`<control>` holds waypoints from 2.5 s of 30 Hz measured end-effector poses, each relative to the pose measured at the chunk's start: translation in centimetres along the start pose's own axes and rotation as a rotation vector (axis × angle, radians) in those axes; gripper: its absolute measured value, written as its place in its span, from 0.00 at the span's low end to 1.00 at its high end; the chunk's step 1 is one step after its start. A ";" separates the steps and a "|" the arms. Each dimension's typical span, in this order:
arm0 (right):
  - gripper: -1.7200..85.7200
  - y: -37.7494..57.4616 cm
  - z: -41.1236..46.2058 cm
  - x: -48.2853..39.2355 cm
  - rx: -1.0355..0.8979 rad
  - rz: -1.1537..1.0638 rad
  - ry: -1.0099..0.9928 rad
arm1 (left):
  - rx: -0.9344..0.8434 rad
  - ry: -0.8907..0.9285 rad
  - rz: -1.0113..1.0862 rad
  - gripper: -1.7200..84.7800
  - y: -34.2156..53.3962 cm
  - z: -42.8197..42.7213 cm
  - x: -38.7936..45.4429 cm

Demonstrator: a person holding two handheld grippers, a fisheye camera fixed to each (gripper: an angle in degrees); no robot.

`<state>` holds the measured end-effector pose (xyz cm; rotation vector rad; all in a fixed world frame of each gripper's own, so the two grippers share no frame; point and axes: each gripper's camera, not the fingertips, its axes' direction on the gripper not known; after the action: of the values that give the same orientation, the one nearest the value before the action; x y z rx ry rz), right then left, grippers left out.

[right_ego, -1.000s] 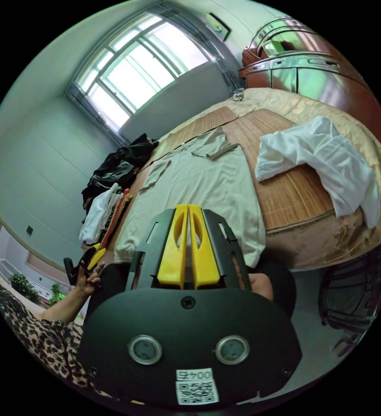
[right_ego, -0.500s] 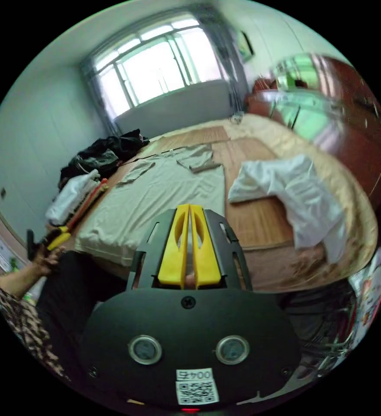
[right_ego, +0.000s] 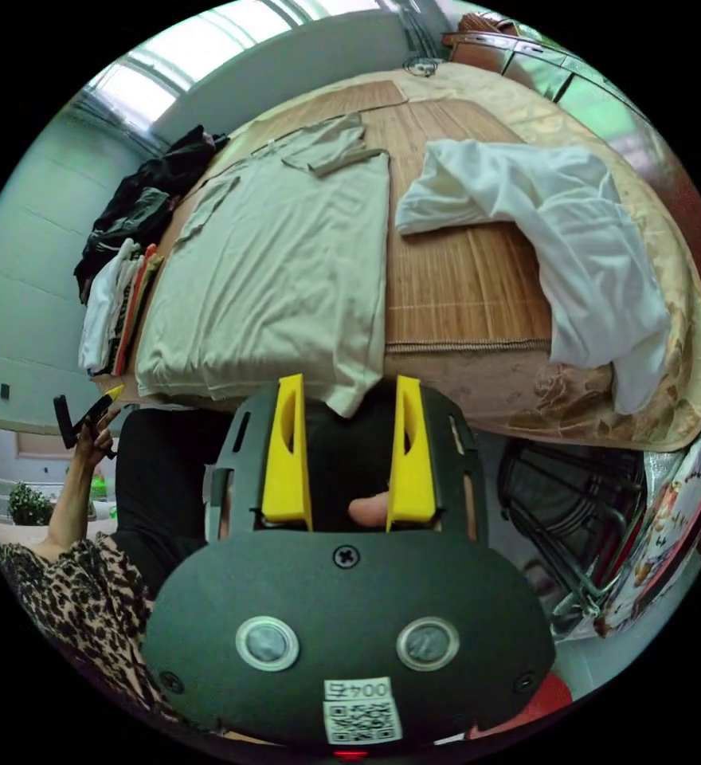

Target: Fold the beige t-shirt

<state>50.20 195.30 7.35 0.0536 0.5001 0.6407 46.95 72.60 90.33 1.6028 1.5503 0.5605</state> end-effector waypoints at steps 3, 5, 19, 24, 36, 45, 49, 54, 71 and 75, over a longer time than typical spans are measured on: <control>0.18 -1.6 1.7 0.1 -0.086 0.011 0.012 | -0.105 0.008 0.039 0.24 -1.0 3.4 0.7; 0.18 -2.5 2.5 0.1 -0.116 0.022 0.018 | -0.152 0.003 0.057 0.24 -1.6 5.2 1.2; 0.12 -7.1 4.6 3.0 -0.192 0.028 -0.015 | -0.259 0.087 -0.006 0.21 -6.2 12.6 1.6; 0.10 -7.7 5.3 4.8 -0.199 0.032 -0.005 | -0.265 0.082 -0.059 0.18 -6.9 13.6 0.4; 0.02 -5.2 0.0 9.7 -0.017 -0.010 -0.223 | -0.139 0.285 -0.095 0.04 -7.5 5.4 -5.3; 0.02 -0.9 -6.9 10.3 0.091 -0.142 -0.291 | 0.023 0.435 -0.035 0.04 -6.4 -5.6 -7.8; 0.02 2.4 -9.0 11.4 0.121 -0.143 -0.332 | 0.056 0.488 -0.040 0.04 -3.3 -10.6 -9.5; 0.02 6.4 -10.8 14.3 0.203 -0.068 -0.473 | 0.106 0.596 -0.101 0.04 -0.4 -14.4 -11.8; 0.02 -16.2 -12.6 15.6 0.279 -0.007 -0.514 | 0.153 0.592 -0.234 0.04 -29.1 -14.2 -16.5; 0.02 -25.0 -9.4 16.7 0.248 0.048 -0.512 | 0.100 0.571 -0.298 0.04 -37.5 -8.9 -19.3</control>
<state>71.32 184.00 -13.07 0.4539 0.0798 0.5822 14.64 52.76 69.79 1.3030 2.2221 0.8294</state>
